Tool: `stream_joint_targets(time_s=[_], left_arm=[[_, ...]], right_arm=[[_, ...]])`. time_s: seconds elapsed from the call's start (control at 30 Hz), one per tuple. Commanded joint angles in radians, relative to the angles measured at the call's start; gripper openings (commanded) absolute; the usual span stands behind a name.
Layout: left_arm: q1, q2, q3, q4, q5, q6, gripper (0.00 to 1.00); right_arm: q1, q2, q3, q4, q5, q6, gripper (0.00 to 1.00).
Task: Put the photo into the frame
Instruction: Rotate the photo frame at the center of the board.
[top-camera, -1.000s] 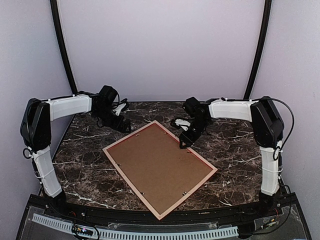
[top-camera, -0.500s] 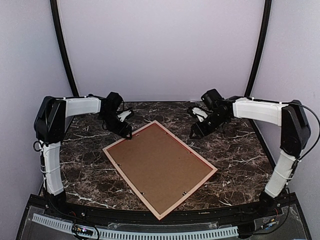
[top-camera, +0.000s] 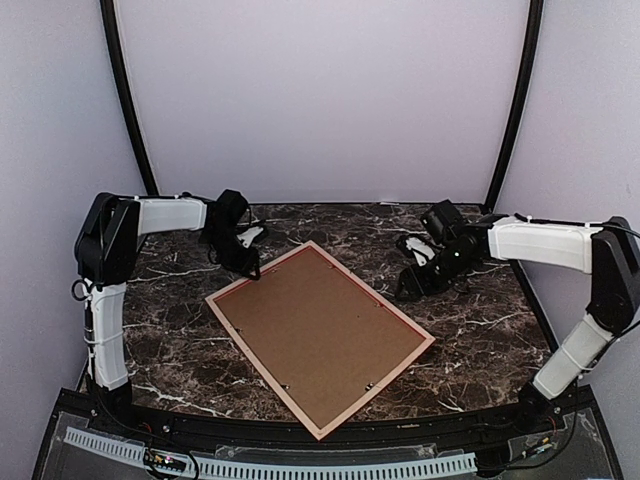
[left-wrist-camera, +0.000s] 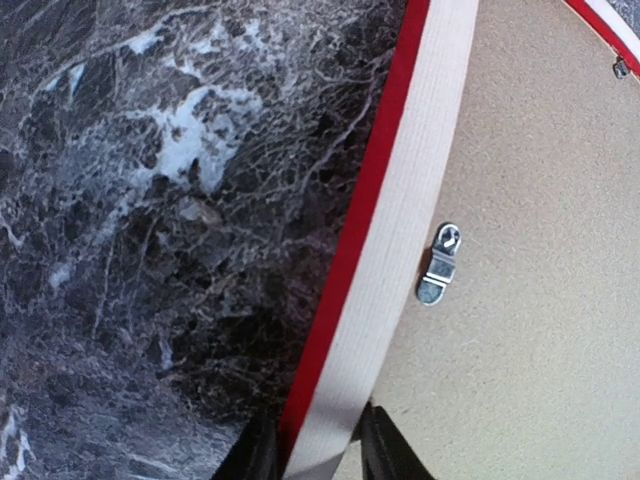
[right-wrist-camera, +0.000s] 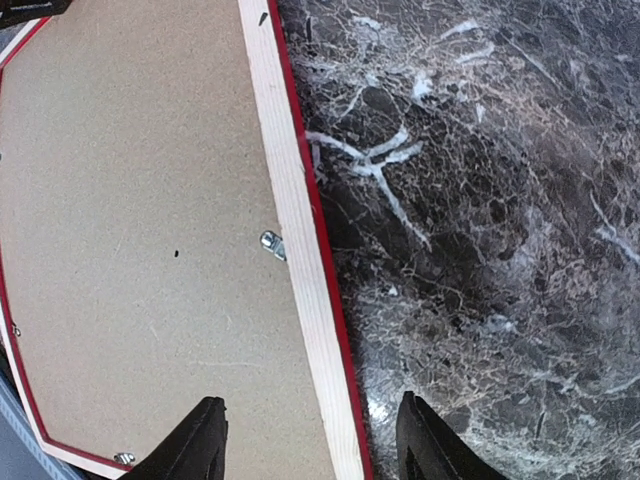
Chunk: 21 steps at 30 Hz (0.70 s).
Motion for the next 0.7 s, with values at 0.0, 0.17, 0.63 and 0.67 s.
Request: stream_joint_targets(time_s=[0.0, 0.17, 0.63, 0.67], left_arm=[[0.005, -0.031, -0.067, 0.032, -0.067, -0.095, 0.25], [0.004, -0.085, -0.205, 0.088, -0.091, -0.214, 0.13], [-0.069, -0.394, -0.648, 0.236, -0.075, -0.531, 0.13], [-0.096, -0.417, -0.671, 0.234, -0.081, -0.556, 0.14]], right_arm=[[-0.001, -0.067, -0.058, 0.026, -0.012, 0.1, 0.59], [-0.001, -0.128, -0.13, 0.04, 0.012, 0.188, 0.61], [0.0, -0.109, -0.221, 0.115, 0.091, 0.338, 0.67], [-0.001, -0.096, -0.218, 0.12, 0.1, 0.34, 0.67]])
